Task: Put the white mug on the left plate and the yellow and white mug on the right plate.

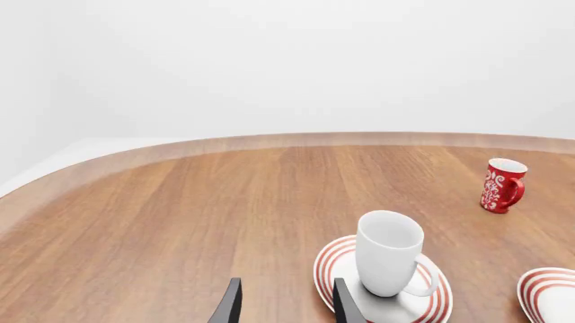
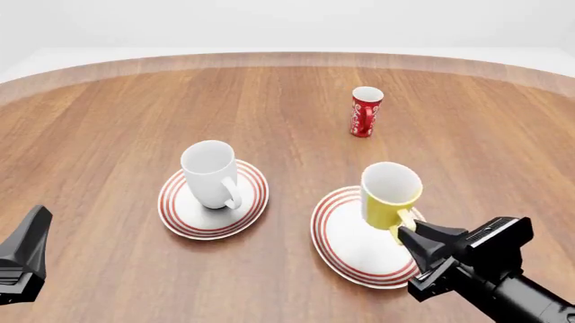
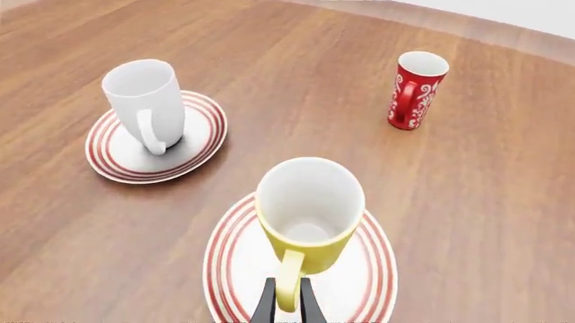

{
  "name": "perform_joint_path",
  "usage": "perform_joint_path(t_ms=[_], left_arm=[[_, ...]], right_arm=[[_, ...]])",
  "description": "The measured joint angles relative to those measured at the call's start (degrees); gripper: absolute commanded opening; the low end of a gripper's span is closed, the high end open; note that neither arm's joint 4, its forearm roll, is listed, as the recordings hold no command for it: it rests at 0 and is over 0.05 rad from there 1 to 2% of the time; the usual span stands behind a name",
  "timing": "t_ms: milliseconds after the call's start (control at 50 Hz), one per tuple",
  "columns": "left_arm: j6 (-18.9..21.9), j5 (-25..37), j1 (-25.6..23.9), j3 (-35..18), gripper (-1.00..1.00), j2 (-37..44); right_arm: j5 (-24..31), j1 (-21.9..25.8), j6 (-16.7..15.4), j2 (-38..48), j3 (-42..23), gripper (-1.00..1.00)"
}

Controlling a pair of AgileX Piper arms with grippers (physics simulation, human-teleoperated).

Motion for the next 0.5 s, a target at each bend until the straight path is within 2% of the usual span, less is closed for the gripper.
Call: perform_joint_path(t_ms=[500], left_arm=[[0.0, 0.0, 0.0, 0.0, 1.0, 0.0]], right_arm=[[-8.6, 0.4, 0.8, 11.9, 0.0, -1.0]])
